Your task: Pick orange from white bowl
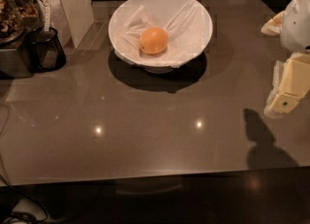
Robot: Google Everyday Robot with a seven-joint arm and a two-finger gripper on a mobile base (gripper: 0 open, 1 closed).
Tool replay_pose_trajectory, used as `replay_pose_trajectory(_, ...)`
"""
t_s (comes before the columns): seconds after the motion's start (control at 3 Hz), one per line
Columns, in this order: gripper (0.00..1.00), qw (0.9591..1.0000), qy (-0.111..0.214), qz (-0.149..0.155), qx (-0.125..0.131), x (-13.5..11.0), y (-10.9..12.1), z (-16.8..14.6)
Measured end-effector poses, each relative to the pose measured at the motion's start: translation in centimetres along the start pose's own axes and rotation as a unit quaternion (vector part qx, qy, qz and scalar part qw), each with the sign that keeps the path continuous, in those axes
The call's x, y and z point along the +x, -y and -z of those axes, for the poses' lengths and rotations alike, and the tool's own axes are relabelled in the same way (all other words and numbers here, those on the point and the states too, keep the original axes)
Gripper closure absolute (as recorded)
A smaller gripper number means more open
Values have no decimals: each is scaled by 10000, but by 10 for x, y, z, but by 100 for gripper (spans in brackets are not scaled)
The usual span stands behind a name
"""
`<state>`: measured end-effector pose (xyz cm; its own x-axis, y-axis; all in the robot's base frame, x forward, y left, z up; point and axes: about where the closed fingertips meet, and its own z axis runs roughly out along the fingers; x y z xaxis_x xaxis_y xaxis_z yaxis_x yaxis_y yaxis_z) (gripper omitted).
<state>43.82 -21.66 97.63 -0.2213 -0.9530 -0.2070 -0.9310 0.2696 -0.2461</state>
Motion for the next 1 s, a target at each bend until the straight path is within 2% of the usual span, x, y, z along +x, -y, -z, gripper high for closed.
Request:
replay_pose_trajectory(0.33, 0, 10000, 57, 19, 33, -2, 1, 2)
replay_pose_trajectory(0.67, 0, 9993, 289, 191, 116, -24, 16, 6)
replay_pose_trajectory(1.0, 0, 9968, 622, 488, 138, -62, 40, 6)
